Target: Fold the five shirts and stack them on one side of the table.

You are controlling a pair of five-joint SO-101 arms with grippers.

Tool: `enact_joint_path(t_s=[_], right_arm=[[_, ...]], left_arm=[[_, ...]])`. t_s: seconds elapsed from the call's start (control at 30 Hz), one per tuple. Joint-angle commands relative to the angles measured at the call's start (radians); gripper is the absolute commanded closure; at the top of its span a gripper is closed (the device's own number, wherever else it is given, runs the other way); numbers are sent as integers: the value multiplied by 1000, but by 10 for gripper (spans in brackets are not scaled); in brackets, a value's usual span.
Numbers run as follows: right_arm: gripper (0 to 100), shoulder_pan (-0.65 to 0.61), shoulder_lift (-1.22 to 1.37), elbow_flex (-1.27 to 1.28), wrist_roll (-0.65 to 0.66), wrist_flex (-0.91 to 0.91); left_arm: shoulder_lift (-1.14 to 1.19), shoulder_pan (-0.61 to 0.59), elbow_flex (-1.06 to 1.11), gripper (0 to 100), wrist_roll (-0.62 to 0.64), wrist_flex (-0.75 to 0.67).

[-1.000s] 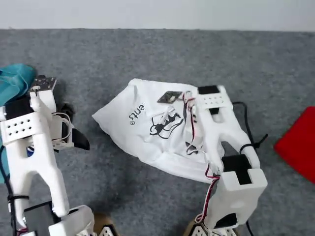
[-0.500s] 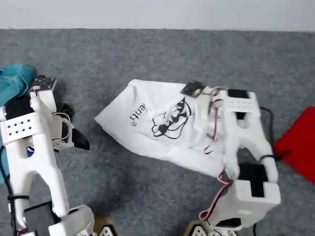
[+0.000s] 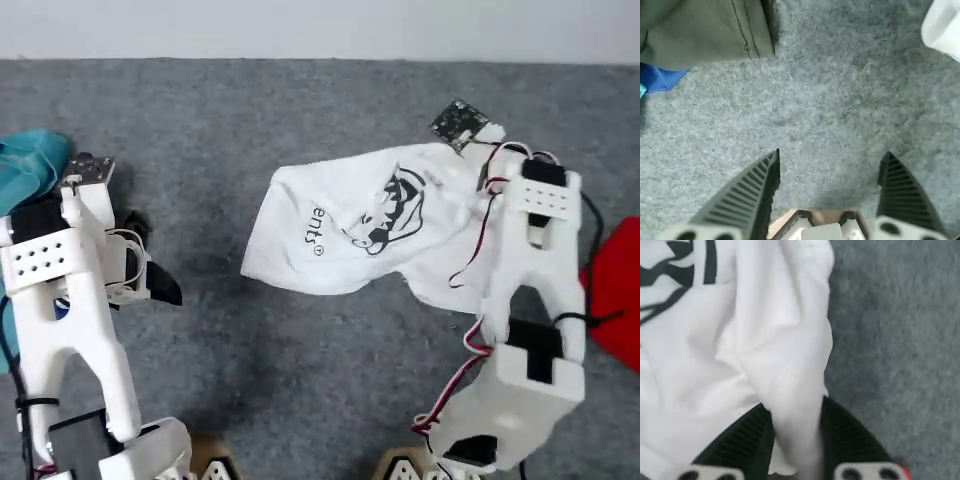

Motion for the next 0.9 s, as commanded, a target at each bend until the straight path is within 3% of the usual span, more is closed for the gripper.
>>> enact_joint_path(t_s=[0.0,0.33,0.47,0.7,0.87], right_arm=[[697,27,5,-176,-92,139],[699,-74,4,-456,-143,529],[700,-142,15,-420,28,816],[700,-107,-77,23,235,805],[697,-102,-64,184,236,773]], left_arm=[[-18,9,-2,703,-6,32],[-18,97,-2,703,-5,32],[-18,189,12,703,-5,32],[-9,463,-25,703,-14,18],[-8,582,-41,703,-14,-180]])
